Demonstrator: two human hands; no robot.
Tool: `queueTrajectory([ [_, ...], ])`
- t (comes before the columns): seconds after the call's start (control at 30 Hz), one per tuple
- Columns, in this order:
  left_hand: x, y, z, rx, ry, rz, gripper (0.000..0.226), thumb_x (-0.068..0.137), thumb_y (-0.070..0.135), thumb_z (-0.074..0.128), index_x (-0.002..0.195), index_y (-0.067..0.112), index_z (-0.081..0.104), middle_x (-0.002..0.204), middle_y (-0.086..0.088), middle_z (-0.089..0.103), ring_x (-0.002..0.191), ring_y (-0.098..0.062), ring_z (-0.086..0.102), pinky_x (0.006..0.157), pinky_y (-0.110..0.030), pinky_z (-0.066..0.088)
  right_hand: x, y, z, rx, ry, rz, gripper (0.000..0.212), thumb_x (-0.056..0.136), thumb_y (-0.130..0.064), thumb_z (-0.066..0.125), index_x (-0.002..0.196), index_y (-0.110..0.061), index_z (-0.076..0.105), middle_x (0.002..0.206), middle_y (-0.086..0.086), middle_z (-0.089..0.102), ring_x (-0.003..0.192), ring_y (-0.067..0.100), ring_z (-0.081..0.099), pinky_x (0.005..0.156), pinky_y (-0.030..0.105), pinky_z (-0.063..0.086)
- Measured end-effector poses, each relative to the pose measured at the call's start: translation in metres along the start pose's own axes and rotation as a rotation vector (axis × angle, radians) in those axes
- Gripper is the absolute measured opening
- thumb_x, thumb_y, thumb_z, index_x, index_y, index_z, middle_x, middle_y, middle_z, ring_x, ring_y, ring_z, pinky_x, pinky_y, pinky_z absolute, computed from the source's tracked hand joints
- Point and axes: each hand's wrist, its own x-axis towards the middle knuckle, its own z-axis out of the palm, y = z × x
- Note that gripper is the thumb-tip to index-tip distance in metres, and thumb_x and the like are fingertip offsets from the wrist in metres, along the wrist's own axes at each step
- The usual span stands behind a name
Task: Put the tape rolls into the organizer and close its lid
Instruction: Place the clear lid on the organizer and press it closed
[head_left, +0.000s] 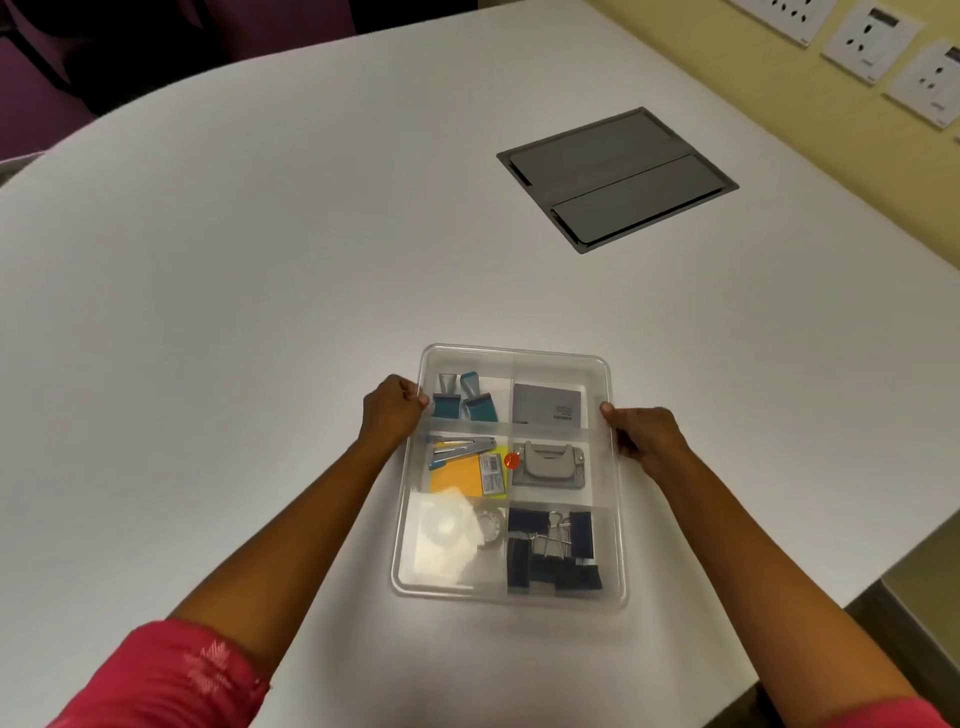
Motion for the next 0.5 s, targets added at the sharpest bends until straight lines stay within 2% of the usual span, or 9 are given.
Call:
queueTrajectory([
  [0.1,0.029,0.018,0.002,0.0,0.007,0.001,0.029,0.092,0.021,0.057,0.111,-0.001,0.059,0.116,-0.02,0.064,0.108,-0.036,0.061,0.098,-0.041,0.049,0.019,-0.022,0.003,0.008,-0.014,0.011,0.028,0.078,-0.02,0.077,0.087,0.004,0.064,0.082,0.017,0.062,0.071,0.025,0.058,0.078,0.04,0.055],
  [0.17,0.046,0.025,0.002,-0.01,-0.002,-0.013,0.031,0.093,0.022,0.057,0.111,-0.002,0.06,0.113,-0.021,0.065,0.104,-0.035,0.062,0.099,-0.047,0.049,0.028,-0.034,0.004,0.029,-0.052,0.033,0.023,0.08,-0.017,0.076,0.076,0.0,0.061,0.075,0.013,0.06,0.062,0.02,0.055,0.061,0.032,0.053],
  [0.23,0.058,0.029,0.002,-0.042,-0.034,-0.052,0.031,0.092,0.024,0.057,0.109,-0.003,0.061,0.106,-0.021,0.064,0.092,-0.031,0.061,0.097,-0.045,0.051,0.035,-0.044,0.004,0.073,-0.102,0.077,0.022,0.081,-0.014,0.074,0.071,-0.003,0.058,0.07,0.009,0.058,0.059,0.017,0.053,0.053,0.027,0.048],
  [0.3,0.067,0.031,0.002,-0.089,-0.067,-0.114,0.028,0.091,0.025,0.059,0.103,0.0,0.061,0.098,-0.018,0.061,0.085,-0.028,0.058,0.093,-0.041,0.053,0.041,-0.048,0.002,0.123,-0.163,0.142,0.021,0.082,-0.013,0.072,0.073,-0.003,0.057,0.069,0.007,0.057,0.059,0.015,0.052,0.053,0.027,0.047],
  [0.37,0.074,0.031,0.001,-0.118,-0.083,-0.19,0.025,0.089,0.026,0.062,0.096,0.002,0.055,0.096,-0.015,0.059,0.086,-0.028,0.059,0.091,-0.039,0.053,0.047,-0.048,0.0,0.176,-0.229,0.2,0.016,0.084,-0.013,0.07,0.079,-0.004,0.057,0.072,0.006,0.057,0.063,0.014,0.053,0.056,0.028,0.048],
  [0.5,0.079,0.03,0.002,-0.187,-0.138,-0.274,0.023,0.09,0.022,0.061,0.097,0.002,0.05,0.099,-0.015,0.057,0.089,-0.028,0.057,0.078,-0.032,0.049,0.053,-0.048,0.001,0.213,-0.278,0.257,0.011,0.087,-0.011,0.066,0.083,-0.004,0.057,0.075,0.005,0.06,0.065,0.014,0.056,0.059,0.03,0.05],
])
